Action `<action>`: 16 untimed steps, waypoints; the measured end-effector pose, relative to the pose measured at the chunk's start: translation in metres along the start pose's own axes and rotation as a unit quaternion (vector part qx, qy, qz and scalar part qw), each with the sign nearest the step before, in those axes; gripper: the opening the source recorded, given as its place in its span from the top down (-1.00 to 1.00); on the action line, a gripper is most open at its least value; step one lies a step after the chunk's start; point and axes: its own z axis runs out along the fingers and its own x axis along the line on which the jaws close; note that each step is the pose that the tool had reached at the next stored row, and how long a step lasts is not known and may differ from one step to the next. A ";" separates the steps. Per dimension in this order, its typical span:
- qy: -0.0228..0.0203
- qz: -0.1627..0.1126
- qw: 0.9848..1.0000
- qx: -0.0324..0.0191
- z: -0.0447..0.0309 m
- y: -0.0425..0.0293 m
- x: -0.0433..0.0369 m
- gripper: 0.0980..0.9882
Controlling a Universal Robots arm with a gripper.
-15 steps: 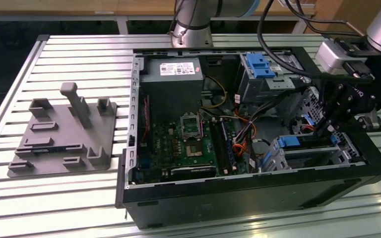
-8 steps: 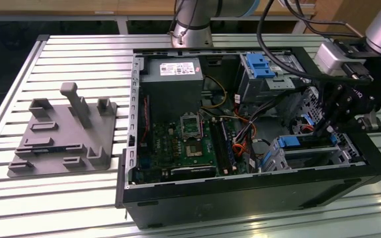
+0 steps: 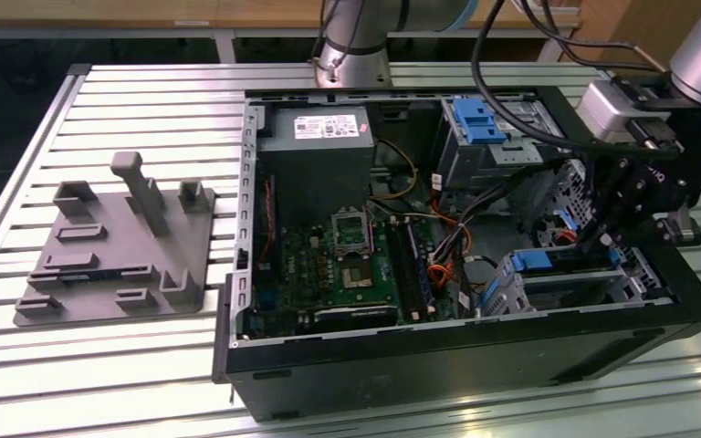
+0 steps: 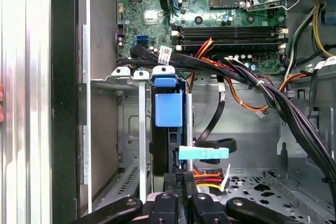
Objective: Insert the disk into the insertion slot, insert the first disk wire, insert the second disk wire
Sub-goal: 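Insert the first disk wire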
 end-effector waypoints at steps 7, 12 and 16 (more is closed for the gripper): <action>0.000 0.000 1.000 0.000 0.0034 -0.0001 -0.0001 0.84; 0.000 0.000 1.000 0.000 0.0042 -0.0001 -0.0002 0.82; 0.000 0.000 1.000 0.000 -0.0022 0.0001 0.0001 0.30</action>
